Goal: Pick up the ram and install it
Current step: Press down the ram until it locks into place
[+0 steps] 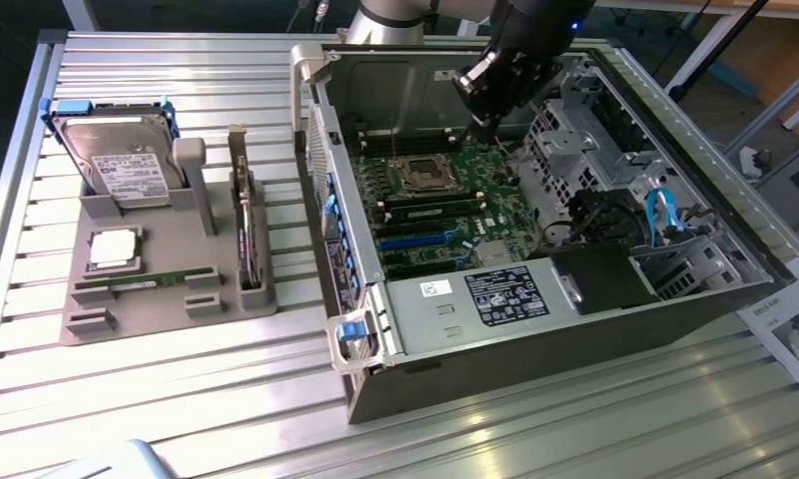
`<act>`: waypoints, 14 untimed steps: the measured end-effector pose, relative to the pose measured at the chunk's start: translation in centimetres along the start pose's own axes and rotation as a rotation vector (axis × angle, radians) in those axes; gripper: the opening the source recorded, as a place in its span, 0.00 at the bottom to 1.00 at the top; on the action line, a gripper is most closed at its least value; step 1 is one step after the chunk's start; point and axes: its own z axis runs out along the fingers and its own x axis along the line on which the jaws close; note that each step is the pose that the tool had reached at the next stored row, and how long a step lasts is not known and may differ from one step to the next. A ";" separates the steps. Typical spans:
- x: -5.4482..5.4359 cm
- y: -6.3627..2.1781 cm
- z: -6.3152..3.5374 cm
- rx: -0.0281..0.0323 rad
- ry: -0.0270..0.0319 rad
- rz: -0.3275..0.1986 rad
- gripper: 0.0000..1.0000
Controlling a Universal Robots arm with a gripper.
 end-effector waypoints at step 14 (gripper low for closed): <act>0.0 0.00 0.05 -0.0018 -0.0046 0.320 0.10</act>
